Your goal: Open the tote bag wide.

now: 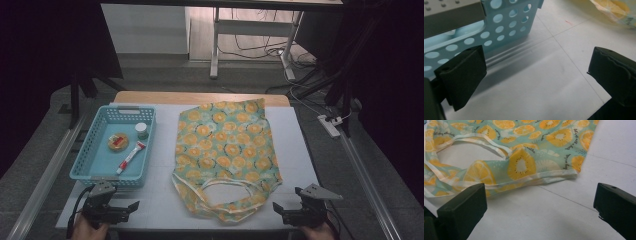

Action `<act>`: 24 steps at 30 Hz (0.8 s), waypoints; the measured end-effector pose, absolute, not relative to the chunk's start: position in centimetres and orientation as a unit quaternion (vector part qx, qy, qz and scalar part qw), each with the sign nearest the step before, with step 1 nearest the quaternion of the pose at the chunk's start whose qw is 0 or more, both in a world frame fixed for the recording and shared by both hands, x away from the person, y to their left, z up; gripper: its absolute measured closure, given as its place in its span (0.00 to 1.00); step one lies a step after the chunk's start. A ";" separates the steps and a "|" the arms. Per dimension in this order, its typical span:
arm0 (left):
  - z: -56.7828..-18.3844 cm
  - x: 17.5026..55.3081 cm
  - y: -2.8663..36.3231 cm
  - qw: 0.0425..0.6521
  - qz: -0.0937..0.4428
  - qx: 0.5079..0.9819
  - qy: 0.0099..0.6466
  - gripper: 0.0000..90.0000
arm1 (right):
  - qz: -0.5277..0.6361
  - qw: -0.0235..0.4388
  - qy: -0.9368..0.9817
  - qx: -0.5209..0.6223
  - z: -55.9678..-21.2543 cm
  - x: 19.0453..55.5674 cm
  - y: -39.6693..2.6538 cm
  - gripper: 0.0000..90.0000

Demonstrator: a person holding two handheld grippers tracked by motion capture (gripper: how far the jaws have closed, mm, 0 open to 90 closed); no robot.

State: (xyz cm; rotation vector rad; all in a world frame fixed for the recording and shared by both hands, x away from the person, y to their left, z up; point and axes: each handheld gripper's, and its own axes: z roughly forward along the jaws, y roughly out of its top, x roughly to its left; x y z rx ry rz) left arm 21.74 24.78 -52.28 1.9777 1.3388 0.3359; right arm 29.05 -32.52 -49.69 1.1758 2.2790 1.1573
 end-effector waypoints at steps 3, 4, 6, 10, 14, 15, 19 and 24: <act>-52.4 21.8 25.0 0.362 0.120 0.766 0.518 0.02 | 0.406 0.161 0.799 0.414 -49.7 29.1 -32.5 0.00; -52.4 21.8 25.0 0.362 0.120 0.766 0.518 0.02 | 0.406 0.161 0.799 0.413 -49.7 29.1 -32.5 0.00; -52.4 21.9 24.9 0.360 0.112 0.771 0.513 0.02 | 0.406 0.159 0.800 0.412 -49.7 29.2 -32.5 0.00; -52.4 21.8 24.7 0.359 0.113 0.776 0.506 0.02 | 0.408 0.156 0.800 0.412 -49.7 29.2 -32.5 0.00; -52.3 21.7 24.6 0.359 0.117 0.781 0.498 0.01 | 0.408 0.152 0.800 0.413 -49.7 29.2 -32.6 0.00; -52.3 21.7 24.5 0.357 0.119 0.781 0.498 0.01 | 0.408 0.152 0.800 0.413 -49.7 29.2 -32.6 0.00; -52.3 21.6 24.4 0.357 0.122 0.784 0.493 0.00 | 0.407 0.148 0.801 0.414 -49.7 29.3 -32.6 0.00; -52.3 21.6 24.4 0.358 0.123 0.786 0.489 0.00 | 0.407 0.145 0.801 0.415 -49.7 29.4 -32.6 0.00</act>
